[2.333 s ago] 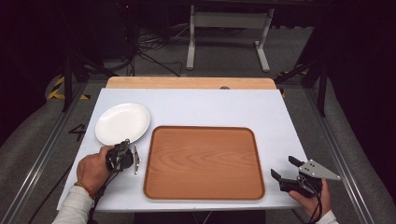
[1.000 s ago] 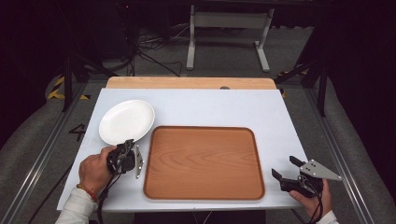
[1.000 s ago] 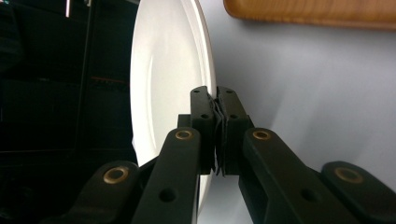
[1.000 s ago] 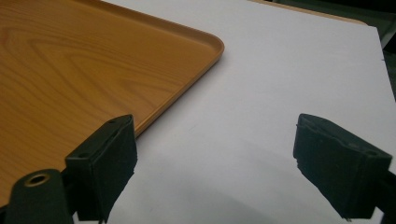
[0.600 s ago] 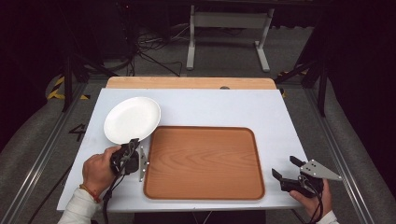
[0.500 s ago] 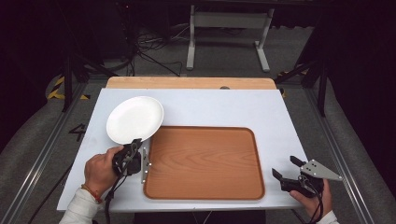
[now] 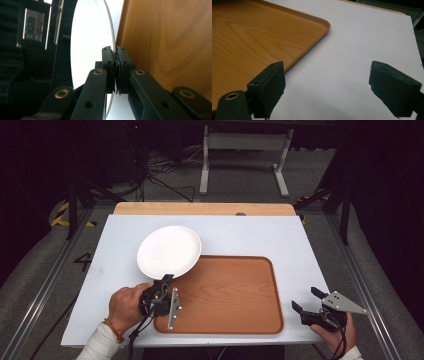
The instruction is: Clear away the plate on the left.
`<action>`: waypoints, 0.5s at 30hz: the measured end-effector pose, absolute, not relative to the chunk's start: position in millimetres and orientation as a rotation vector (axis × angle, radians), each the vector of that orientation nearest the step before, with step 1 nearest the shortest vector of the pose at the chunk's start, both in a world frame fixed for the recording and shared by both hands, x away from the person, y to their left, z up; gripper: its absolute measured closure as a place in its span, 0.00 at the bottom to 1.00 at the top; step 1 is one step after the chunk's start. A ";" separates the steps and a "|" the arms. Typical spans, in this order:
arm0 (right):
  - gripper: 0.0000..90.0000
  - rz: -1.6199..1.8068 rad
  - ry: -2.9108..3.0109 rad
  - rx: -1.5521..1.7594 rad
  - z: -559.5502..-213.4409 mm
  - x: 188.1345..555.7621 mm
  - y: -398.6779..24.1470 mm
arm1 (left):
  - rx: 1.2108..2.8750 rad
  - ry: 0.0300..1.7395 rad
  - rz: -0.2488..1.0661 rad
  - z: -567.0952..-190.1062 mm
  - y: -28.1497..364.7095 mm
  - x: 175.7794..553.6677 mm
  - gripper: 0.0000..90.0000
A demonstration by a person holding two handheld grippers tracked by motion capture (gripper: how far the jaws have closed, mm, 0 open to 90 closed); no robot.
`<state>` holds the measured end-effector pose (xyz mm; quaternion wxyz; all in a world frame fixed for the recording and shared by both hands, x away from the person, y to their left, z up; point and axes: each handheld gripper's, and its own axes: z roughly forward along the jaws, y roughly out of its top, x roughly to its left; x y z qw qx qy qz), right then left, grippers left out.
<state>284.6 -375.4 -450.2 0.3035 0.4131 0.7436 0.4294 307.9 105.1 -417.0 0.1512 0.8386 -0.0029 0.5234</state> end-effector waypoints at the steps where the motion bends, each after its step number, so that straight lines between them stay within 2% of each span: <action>1: 0.16 1.138 1.970 1.095 -450.2 284.6 -375.4 | 2.408 -0.008 1.503 -417.0 105.1 307.9 0.97; 15: 0.16 1.141 1.975 1.086 -449.9 284.5 -374.2 | 2.356 -0.242 1.354 -420.1 50.4 279.1 0.97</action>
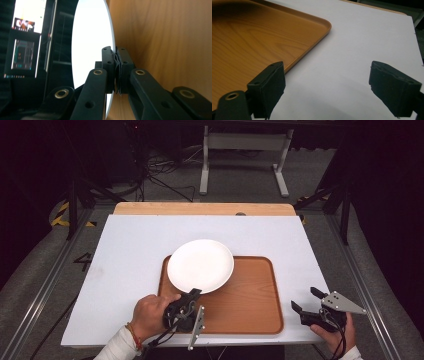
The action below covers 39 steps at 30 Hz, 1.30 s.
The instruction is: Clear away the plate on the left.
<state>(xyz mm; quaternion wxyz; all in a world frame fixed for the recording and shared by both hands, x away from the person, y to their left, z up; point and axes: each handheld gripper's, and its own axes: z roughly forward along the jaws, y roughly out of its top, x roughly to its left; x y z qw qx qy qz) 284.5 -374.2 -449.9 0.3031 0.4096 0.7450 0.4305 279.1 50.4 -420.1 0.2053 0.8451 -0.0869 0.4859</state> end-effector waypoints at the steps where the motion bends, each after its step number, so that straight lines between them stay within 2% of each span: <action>1: 0.16 1.141 1.975 1.086 -449.9 284.5 -374.2 | 2.356 -0.242 1.354 -420.1 50.4 279.1 0.97; 17: 0.16 1.144 1.974 1.092 -450.0 284.4 -375.1 | 2.367 -0.356 1.187 -436.6 25.5 266.1 0.96; 24: 0.16 1.144 1.976 1.090 -450.0 284.1 -374.7 | 2.412 -0.410 1.185 -447.2 17.5 270.5 0.97; 32: 0.16 1.145 1.976 1.088 -450.1 284.1 -374.9 | 2.428 -0.402 1.160 -454.1 16.3 276.4 0.97; 39: 0.16 1.132 1.983 1.085 -450.7 284.4 -374.0 | 2.484 -0.320 1.043 -459.9 17.8 286.1 0.91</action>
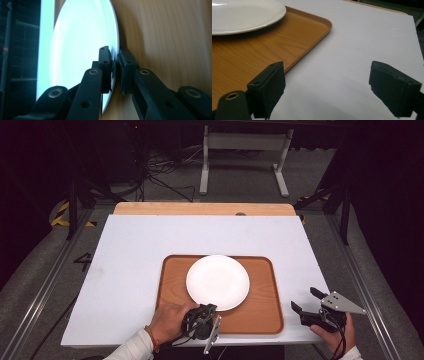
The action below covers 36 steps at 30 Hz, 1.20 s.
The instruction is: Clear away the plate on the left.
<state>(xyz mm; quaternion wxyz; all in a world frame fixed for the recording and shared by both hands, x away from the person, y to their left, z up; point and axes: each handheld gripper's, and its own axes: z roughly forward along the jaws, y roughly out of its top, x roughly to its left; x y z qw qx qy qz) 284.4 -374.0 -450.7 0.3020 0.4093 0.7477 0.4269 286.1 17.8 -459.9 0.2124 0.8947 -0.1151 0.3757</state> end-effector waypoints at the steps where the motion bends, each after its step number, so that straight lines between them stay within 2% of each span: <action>1: 0.16 1.131 1.985 1.082 -451.0 284.5 -374.0 | 2.482 -0.298 1.021 -459.8 18.5 287.0 0.90; 6: 0.16 1.131 1.987 1.080 -451.1 284.3 -374.2 | 2.477 -0.249 0.937 -457.8 21.7 291.2 0.88; 21: 0.16 1.109 2.007 1.063 -451.8 284.5 -371.2 | 2.362 -0.077 0.640 -439.5 38.0 299.8 0.70; 27: 0.16 1.121 2.002 1.066 -450.9 283.7 -371.2 | 2.332 -0.051 0.628 -434.9 40.0 301.9 0.63; 29: 0.16 1.120 2.003 1.065 -451.1 283.8 -371.1 | 2.325 -0.039 0.632 -434.0 41.0 303.1 0.56; 30: 0.16 1.119 2.003 1.066 -451.3 283.9 -371.4 | 2.325 -0.022 0.634 -433.9 41.5 303.4 0.50; 36: 0.16 1.123 1.998 1.068 -450.9 283.9 -371.9 | 2.305 0.046 0.616 -430.7 48.3 309.5 0.31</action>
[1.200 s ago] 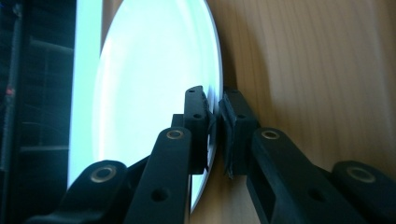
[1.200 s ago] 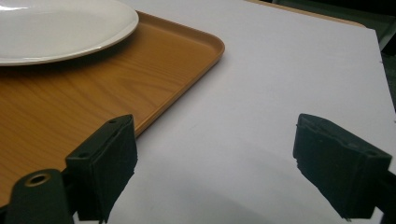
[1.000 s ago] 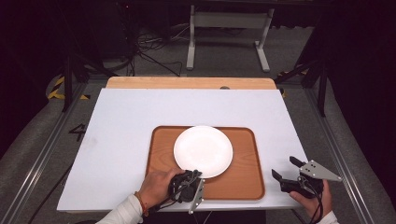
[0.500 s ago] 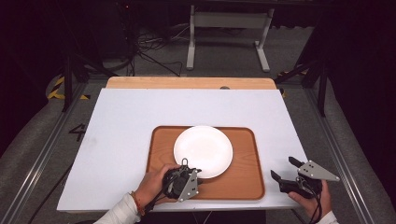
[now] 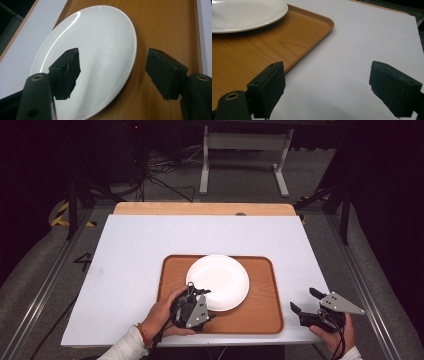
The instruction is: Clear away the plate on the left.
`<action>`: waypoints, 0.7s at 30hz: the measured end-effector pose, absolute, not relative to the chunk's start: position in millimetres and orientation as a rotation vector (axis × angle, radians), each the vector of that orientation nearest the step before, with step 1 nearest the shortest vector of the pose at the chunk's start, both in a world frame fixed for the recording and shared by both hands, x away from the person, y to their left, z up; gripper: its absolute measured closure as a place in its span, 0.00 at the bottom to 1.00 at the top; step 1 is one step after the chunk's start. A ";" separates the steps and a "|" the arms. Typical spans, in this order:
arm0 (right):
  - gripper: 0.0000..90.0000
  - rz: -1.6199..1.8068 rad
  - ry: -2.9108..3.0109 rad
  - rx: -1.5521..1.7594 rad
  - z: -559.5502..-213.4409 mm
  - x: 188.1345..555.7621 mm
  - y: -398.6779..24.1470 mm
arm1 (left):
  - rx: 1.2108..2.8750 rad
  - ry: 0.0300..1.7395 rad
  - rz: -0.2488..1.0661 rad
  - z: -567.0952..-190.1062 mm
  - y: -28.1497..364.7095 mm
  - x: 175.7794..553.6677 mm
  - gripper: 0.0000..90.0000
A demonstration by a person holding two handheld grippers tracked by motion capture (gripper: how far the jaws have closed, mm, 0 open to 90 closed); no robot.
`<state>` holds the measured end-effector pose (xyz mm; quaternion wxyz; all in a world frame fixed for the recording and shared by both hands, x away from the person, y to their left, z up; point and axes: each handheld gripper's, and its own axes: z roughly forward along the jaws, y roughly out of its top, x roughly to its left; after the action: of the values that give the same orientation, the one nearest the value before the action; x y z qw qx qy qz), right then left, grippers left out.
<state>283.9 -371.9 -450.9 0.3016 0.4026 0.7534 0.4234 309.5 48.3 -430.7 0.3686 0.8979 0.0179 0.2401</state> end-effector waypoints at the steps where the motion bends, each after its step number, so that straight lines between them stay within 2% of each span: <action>1: 0.16 1.121 2.000 1.069 -451.1 284.0 -371.9 | 2.302 0.052 0.617 -429.8 49.7 311.1 0.29; 6: 0.16 1.129 1.999 1.070 -450.7 283.8 -371.3 | 2.262 0.092 0.592 -423.9 59.4 317.4 0.19; 11: 0.16 1.132 2.001 1.068 -450.5 283.6 -371.1 | 2.225 0.147 0.564 -419.6 69.2 323.4 0.17; 21: 0.16 1.107 2.010 1.053 -451.3 284.0 -369.3 | 2.190 0.223 0.597 -415.0 92.8 336.2 0.17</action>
<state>284.0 -369.3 -451.3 0.3037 0.3975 0.7584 0.4178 336.2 92.8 -415.0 0.4171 0.8726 0.0888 0.2380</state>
